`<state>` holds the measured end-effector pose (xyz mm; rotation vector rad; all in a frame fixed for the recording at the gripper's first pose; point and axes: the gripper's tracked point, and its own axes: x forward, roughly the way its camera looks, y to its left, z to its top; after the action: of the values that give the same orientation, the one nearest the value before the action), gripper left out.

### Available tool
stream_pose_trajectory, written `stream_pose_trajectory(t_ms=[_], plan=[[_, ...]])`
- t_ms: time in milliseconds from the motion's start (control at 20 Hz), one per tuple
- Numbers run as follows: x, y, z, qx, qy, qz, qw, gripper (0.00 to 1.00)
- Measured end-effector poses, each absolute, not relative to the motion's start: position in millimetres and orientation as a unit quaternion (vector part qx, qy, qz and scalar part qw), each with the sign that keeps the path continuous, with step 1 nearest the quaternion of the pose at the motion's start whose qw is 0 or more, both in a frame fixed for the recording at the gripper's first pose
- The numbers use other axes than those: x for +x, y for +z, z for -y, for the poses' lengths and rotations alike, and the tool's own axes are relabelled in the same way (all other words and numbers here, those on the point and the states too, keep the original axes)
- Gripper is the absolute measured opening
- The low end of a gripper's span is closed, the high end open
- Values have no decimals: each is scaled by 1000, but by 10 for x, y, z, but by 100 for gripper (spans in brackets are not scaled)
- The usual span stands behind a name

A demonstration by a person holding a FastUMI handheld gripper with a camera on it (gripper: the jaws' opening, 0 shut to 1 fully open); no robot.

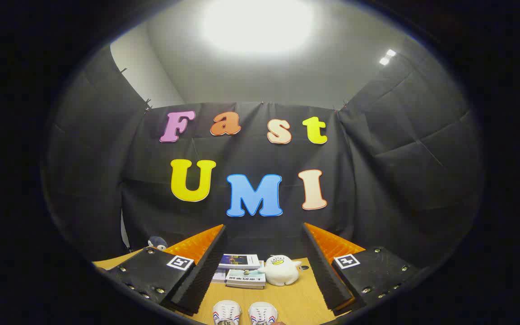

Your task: Open the storage box then place both shoes into the box .Put the left shoe in first, then the right shoe, with the right side of both shoes facing outward in a uniform manner.

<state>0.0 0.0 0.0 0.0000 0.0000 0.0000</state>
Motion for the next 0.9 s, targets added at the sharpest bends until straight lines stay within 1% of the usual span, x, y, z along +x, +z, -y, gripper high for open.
stream_pose_trajectory(t_ms=[350,900], plan=[[-20,-77,-140,6,19,-13,1000,97],[-97,-175,-229,-3,24,-17,1000,97]])
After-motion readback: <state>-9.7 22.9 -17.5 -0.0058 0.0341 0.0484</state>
